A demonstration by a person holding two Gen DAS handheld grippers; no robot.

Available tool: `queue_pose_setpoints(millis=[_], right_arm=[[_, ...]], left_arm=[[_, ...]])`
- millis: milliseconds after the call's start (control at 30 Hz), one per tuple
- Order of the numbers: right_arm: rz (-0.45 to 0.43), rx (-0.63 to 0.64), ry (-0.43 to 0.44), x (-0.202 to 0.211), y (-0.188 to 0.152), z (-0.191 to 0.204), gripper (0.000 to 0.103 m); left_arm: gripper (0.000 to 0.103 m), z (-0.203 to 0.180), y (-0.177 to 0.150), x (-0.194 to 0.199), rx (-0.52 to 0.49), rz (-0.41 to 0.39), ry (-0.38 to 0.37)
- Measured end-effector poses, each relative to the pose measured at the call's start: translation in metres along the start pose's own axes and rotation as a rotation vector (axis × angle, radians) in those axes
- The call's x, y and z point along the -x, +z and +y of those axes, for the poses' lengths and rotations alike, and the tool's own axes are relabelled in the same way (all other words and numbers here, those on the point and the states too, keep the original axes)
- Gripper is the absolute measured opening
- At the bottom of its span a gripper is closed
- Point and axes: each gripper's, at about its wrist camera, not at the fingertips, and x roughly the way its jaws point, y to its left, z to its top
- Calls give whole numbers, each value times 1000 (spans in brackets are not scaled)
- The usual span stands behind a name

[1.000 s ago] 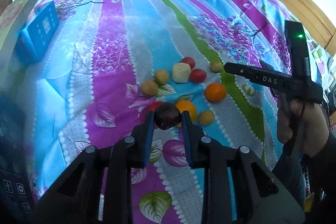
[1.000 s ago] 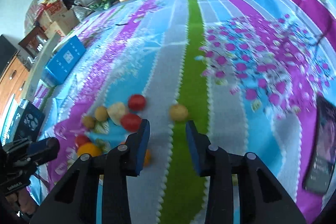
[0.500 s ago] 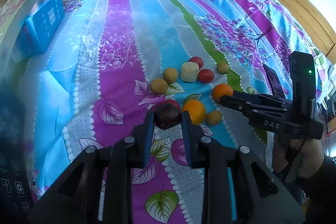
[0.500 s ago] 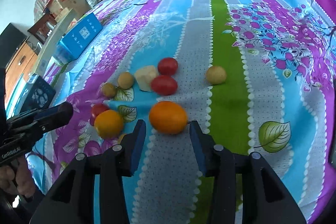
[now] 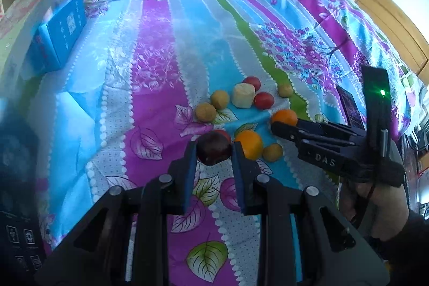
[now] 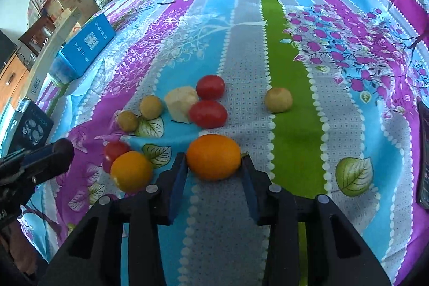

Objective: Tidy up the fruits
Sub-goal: 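Close the right tool on the orange and lift it, then carry the held orange and dark purple plum over the light-blue basket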

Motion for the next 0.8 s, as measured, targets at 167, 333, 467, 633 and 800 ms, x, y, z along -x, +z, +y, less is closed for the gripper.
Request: queue_pose_setpoints(millis=[167, 333, 467, 633, 800], right_arm=[[-32, 21, -5, 26, -1, 10, 43], [-72, 42, 14, 52, 3, 29, 43], [-120, 76, 33, 74, 10, 49, 43], [-176, 120, 63, 98, 24, 79, 43], [-205, 175, 101, 111, 38, 114, 43]], left_arm=[[26, 1, 5, 17, 4, -39, 17], [26, 4, 10, 38, 12, -76, 39], [26, 9, 13, 59, 16, -121, 49], [26, 23, 16, 91, 40, -186, 70], [26, 43, 17, 121, 80, -244, 115]])
